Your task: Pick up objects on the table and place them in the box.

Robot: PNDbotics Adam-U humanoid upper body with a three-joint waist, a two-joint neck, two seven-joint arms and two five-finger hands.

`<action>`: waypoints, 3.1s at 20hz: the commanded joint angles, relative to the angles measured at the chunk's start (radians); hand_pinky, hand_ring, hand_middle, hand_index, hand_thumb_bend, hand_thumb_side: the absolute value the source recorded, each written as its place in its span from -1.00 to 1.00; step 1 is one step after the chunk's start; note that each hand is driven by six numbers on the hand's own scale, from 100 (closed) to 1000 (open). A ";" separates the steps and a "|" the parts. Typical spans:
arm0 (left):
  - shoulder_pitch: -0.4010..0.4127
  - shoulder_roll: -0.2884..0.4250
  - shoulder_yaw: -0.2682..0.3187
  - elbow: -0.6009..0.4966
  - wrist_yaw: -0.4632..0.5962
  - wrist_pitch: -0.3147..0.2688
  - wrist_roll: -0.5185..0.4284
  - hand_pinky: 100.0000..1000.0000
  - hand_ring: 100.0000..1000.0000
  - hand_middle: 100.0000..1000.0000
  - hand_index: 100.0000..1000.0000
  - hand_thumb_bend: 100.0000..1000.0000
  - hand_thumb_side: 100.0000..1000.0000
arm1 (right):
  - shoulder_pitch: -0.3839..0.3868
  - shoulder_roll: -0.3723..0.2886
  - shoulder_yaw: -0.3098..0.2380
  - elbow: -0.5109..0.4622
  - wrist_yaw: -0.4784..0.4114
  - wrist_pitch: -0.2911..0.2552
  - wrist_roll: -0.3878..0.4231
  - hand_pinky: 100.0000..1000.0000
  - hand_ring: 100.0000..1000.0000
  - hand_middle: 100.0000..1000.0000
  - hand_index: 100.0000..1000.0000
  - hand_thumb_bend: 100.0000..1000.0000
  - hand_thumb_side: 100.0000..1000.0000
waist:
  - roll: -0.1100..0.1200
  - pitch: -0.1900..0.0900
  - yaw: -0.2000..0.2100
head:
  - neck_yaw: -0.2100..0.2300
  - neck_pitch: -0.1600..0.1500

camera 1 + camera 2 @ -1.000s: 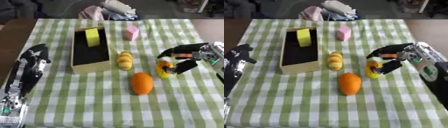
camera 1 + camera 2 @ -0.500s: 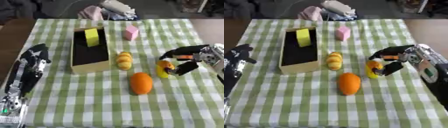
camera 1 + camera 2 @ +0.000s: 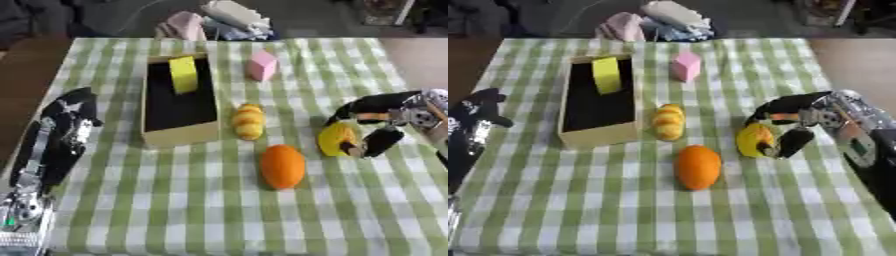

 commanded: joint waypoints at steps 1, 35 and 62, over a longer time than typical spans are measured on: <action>-0.002 0.013 0.000 -0.012 -0.002 -0.001 -0.002 0.45 0.05 0.44 0.69 -0.61 0.57 | -0.007 -0.019 -0.016 0.005 0.019 -0.004 -0.012 0.80 0.71 0.54 0.64 -1.00 -0.22 | -0.005 -0.025 -0.001 | -0.001 0.005; -0.021 0.002 -0.011 -0.020 0.006 -0.008 -0.014 0.45 0.05 0.44 0.69 -0.62 0.57 | -0.360 0.195 -0.092 0.088 -0.012 0.034 -0.219 0.59 0.34 0.20 -0.50 -1.00 -0.63 | 0.012 -0.001 0.045 | -0.064 0.005; -0.041 -0.010 -0.043 -0.031 0.033 -0.020 -0.040 0.44 0.03 0.43 0.68 -0.62 0.56 | -0.425 0.506 -0.211 0.425 0.458 0.015 -0.467 0.63 0.47 0.34 -0.04 -1.00 -0.64 | 0.044 0.023 0.152 | -0.177 -0.015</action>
